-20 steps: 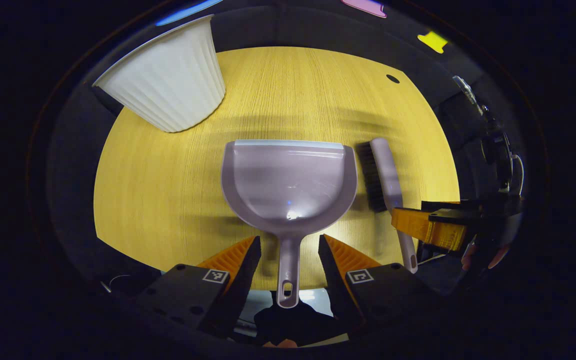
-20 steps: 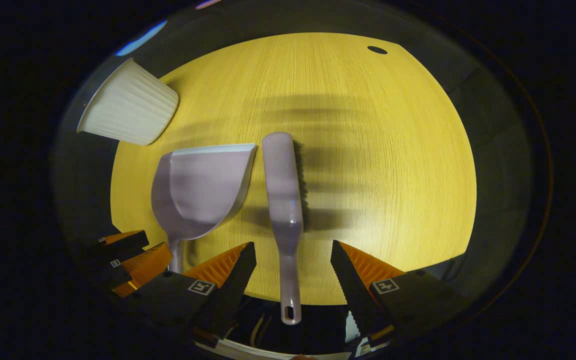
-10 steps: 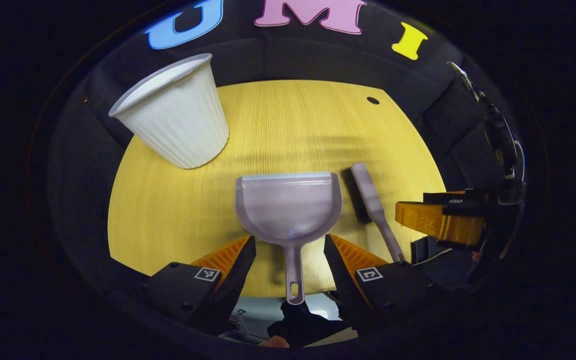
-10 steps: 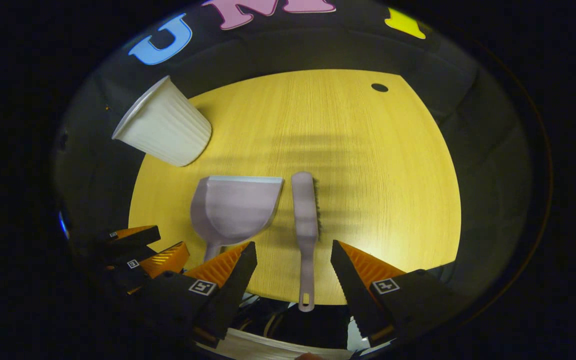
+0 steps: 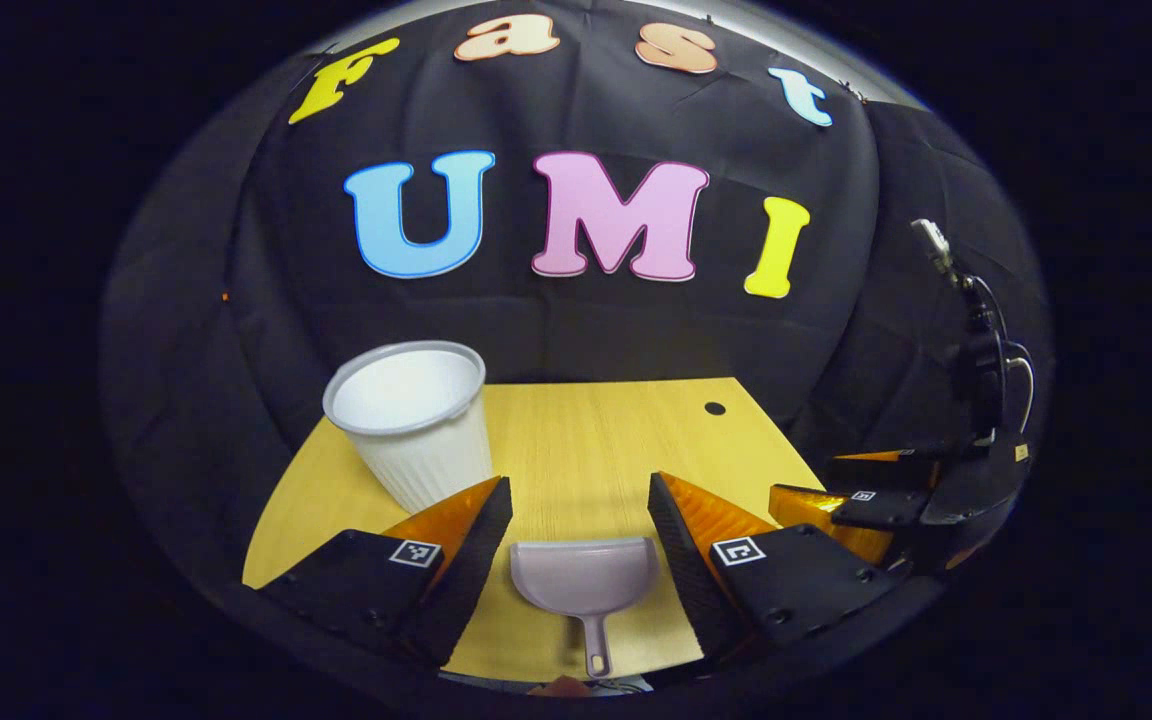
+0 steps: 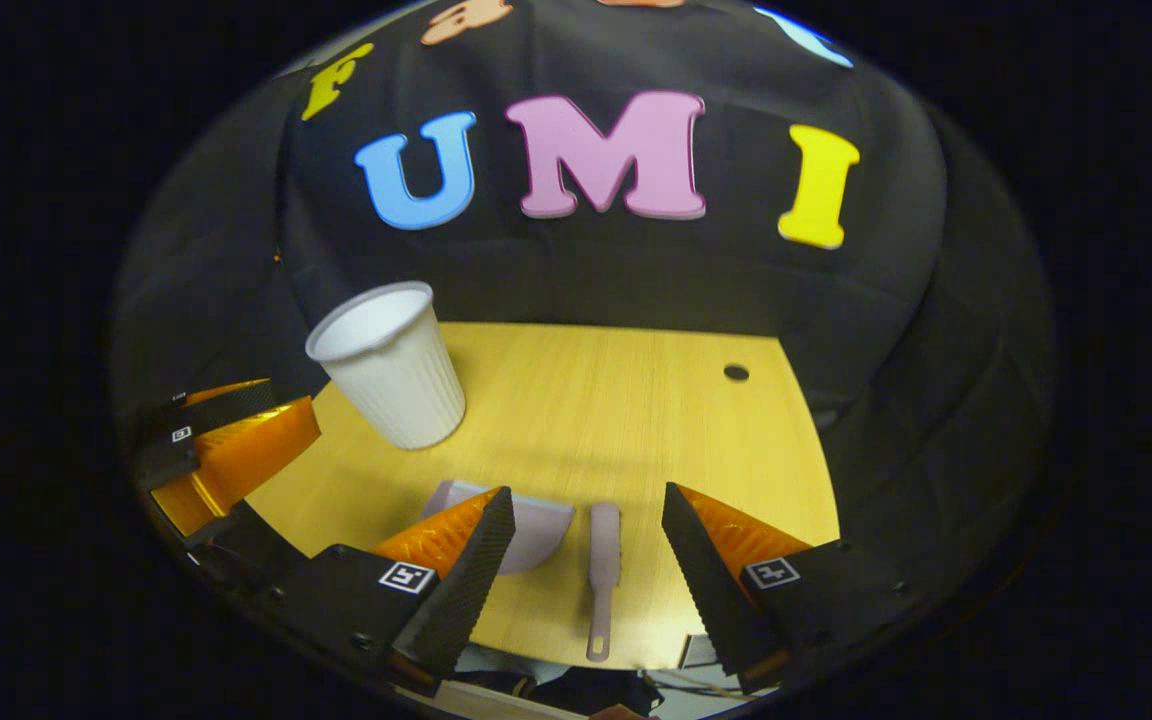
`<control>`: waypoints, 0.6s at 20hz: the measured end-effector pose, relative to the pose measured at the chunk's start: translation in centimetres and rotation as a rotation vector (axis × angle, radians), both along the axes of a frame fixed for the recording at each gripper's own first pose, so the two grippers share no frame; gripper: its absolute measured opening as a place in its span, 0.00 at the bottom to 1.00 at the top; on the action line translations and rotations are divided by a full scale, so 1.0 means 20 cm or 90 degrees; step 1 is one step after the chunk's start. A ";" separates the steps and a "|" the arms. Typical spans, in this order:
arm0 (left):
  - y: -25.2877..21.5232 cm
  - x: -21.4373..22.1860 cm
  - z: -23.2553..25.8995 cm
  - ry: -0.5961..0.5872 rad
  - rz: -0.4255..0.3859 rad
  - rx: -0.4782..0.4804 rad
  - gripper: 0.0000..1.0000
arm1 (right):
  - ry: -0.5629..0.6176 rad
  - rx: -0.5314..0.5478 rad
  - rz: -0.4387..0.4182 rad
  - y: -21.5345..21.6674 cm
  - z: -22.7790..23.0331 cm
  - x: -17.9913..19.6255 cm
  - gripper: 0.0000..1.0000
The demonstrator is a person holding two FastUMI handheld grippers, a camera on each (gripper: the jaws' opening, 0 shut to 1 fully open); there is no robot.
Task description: Pick up the small broom and dustpan from the desktop, sweep the trash into the dustpan with the broom, and then empty the trash into the garbage bin.
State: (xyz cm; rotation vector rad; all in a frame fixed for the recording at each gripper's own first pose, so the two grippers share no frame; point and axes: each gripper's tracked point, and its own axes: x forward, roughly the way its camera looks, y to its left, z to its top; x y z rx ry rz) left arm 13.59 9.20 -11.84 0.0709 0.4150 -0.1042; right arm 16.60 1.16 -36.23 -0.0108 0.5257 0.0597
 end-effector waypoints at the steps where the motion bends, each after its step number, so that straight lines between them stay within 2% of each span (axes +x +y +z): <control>1: 0.00 -0.02 0.03 -0.022 -0.002 0.002 0.81 | -0.039 -0.013 0.005 0.02 0.10 0.00 0.96; 6: 0.01 -0.14 0.20 -0.110 -0.017 -0.005 0.81 | -0.224 -0.041 -0.004 0.09 0.57 -0.07 0.96; 12: 0.01 -0.30 0.38 -0.167 -0.060 -0.028 0.80 | -0.271 -0.025 -0.056 0.10 0.66 -0.13 0.96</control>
